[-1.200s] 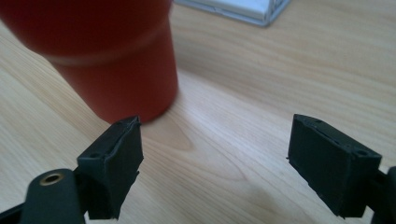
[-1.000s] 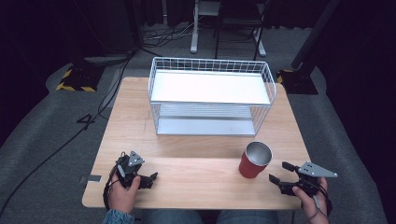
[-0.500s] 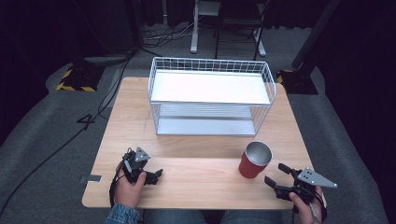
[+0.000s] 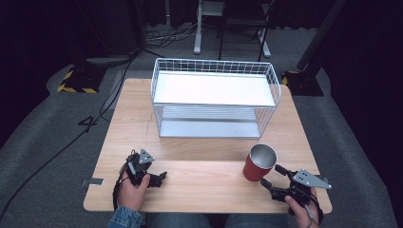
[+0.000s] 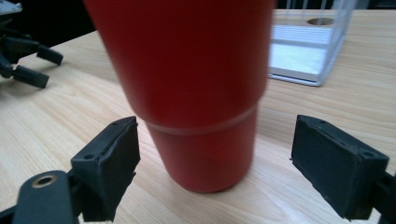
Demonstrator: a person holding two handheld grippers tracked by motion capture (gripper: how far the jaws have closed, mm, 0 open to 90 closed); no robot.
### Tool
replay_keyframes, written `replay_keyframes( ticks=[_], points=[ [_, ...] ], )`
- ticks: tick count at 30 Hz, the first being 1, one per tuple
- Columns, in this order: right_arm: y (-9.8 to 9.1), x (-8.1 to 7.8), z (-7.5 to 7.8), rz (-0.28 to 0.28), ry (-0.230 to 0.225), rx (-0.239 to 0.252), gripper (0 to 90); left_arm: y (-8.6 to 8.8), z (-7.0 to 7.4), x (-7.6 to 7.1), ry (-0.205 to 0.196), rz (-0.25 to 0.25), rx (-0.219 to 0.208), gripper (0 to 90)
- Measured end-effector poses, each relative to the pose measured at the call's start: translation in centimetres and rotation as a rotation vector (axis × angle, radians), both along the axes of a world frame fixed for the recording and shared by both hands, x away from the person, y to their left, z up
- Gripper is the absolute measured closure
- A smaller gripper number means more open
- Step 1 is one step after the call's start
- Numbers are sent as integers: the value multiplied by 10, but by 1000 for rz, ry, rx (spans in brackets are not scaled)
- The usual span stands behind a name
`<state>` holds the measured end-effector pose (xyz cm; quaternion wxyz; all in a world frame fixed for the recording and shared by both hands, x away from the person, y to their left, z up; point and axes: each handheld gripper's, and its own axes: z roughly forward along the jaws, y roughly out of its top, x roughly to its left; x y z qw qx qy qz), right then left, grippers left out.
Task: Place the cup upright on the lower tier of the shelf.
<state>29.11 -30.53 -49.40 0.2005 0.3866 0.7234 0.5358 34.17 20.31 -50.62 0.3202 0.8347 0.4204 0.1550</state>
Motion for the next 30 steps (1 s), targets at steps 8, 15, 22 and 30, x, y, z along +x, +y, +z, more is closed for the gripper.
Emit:
replay_keyframes(
  ticks=[8,15,22,30],
  points=[
    [16,9,-3,10,10,-18,156,0,0,0,0,0,0,1],
    [32,19,-5,-6,8,-46,132,0,0,0,1,0,1,1],
    [36,28,-6,6,16,-63,108,0,0,0,0,0,0,1],
    [42,35,-6,9,37,-91,116,0,0,0,0,0,0,1]
  ],
)
